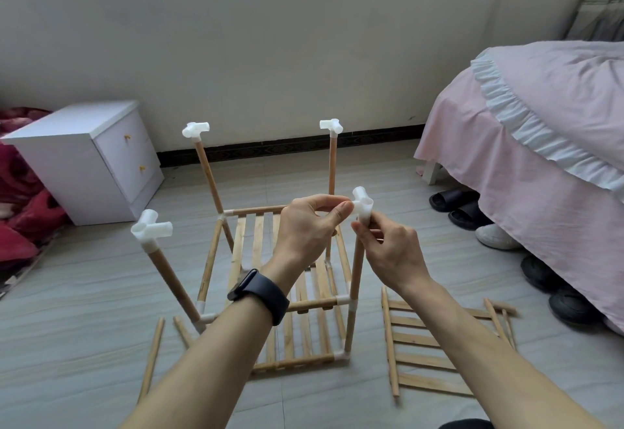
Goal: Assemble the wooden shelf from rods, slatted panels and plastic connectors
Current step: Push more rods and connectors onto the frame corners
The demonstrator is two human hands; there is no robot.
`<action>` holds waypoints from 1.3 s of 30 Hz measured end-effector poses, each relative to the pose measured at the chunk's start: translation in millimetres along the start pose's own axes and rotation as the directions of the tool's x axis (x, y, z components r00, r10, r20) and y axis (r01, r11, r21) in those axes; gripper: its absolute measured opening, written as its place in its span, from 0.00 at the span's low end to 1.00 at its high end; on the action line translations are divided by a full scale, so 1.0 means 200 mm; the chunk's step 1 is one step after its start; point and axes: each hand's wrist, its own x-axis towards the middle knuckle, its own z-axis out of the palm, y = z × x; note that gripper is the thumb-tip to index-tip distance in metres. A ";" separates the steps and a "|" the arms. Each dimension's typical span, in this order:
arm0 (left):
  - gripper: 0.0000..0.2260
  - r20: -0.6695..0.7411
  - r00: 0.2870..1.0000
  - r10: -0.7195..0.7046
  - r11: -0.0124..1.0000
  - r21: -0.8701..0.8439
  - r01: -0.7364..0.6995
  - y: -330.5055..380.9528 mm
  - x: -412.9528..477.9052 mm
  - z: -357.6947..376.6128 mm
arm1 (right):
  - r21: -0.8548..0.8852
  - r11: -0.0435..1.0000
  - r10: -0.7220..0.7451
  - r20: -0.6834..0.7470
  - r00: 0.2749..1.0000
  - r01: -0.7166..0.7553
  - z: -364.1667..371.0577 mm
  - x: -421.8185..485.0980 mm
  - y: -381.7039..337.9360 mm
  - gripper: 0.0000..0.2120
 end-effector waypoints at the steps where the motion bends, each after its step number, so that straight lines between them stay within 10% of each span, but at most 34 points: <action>1: 0.08 0.000 1.000 0.000 1.000 -0.004 0.000 0.00 0.00 0.01 | -0.002 1.000 0.004 -0.007 1.000 -0.004 0.00 0.00 0.00 0.15; 23: 0.13 0.092 0.994 0.057 0.973 0.218 -0.076 -0.02 -0.01 -0.05 | -0.029 0.999 -0.020 -0.135 0.991 0.017 0.03 -0.04 0.02 0.17; 32: 0.07 -0.131 0.889 0.438 0.744 0.608 -0.277 0.03 -0.10 -0.55 | -0.093 0.982 0.157 -0.098 0.983 -0.166 0.03 -0.05 0.09 0.14; 35: 0.09 -0.237 0.841 0.486 0.634 0.758 -0.153 -0.01 -0.19 -0.75 | -0.127 0.977 0.166 -0.057 0.984 -0.172 0.08 -0.05 0.08 0.11; 39: 0.10 -0.398 0.909 0.121 0.754 0.633 0.177 -0.14 -0.30 -0.91 | -0.139 0.971 0.191 -0.034 0.981 -0.194 0.15 -0.03 0.09 0.08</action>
